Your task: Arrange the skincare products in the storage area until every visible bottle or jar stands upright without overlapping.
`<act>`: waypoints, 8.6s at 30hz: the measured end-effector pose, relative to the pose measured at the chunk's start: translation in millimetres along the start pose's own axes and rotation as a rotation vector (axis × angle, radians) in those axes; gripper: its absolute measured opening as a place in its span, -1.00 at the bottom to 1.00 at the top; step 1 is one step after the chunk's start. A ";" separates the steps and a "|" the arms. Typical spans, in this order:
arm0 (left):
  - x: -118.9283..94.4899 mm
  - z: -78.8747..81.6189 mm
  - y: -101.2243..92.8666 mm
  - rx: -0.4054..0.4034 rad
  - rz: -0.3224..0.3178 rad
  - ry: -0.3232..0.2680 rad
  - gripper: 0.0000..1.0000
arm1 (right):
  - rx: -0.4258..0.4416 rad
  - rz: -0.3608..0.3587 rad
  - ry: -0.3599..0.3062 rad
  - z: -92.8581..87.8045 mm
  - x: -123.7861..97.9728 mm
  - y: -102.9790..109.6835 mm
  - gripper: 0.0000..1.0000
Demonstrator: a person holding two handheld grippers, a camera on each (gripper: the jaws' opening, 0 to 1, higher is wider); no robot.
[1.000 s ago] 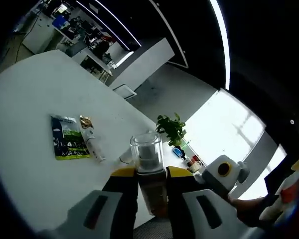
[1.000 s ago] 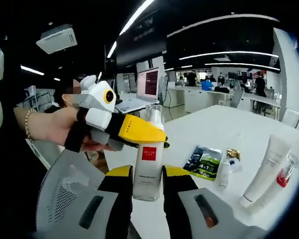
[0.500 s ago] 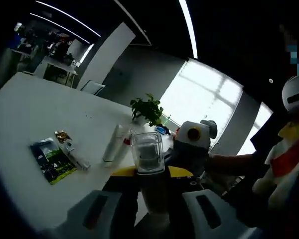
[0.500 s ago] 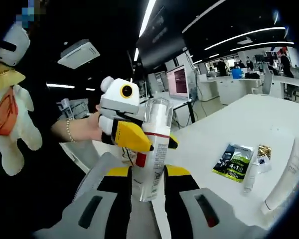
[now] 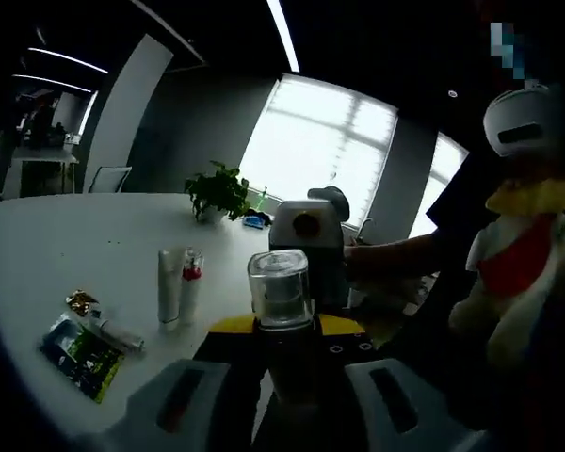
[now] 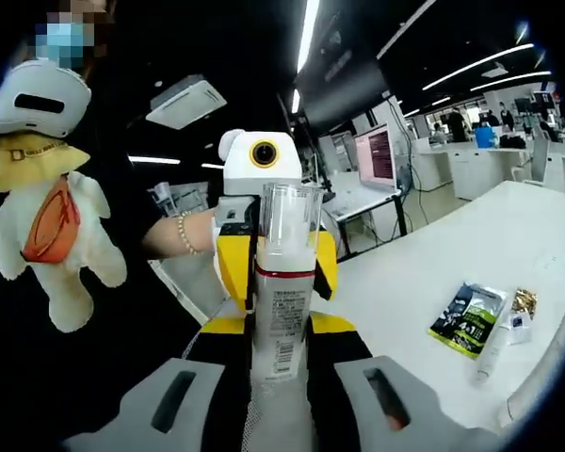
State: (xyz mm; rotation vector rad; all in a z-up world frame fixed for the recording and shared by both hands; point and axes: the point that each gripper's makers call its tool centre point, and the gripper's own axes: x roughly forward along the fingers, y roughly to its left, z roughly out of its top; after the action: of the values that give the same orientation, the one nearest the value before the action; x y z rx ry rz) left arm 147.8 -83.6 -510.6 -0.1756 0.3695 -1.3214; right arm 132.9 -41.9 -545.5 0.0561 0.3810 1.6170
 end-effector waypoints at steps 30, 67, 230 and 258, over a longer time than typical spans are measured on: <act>27.8 -19.8 41.6 0.170 0.272 0.125 -0.61 | -0.158 -0.302 0.012 -26.4 -22.4 -52.0 -0.60; 59.7 -118.6 102.8 0.153 0.287 0.412 -0.63 | -0.214 -0.377 0.186 -128.5 -17.2 -111.8 -0.58; 10.2 -171.3 121.7 -0.027 0.458 0.455 0.04 | -0.006 -0.549 0.402 -189.4 -157.0 -178.0 -0.05; -59.9 -176.0 130.2 -0.120 0.616 0.406 0.46 | 0.203 -0.736 0.273 -192.2 -148.5 -127.4 0.62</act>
State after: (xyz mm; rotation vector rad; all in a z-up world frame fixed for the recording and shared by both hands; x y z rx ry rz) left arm 190.9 20.6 -707.5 0.1086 0.7793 -0.7169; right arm 217.8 -223.0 -733.2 -0.1403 0.6846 0.8538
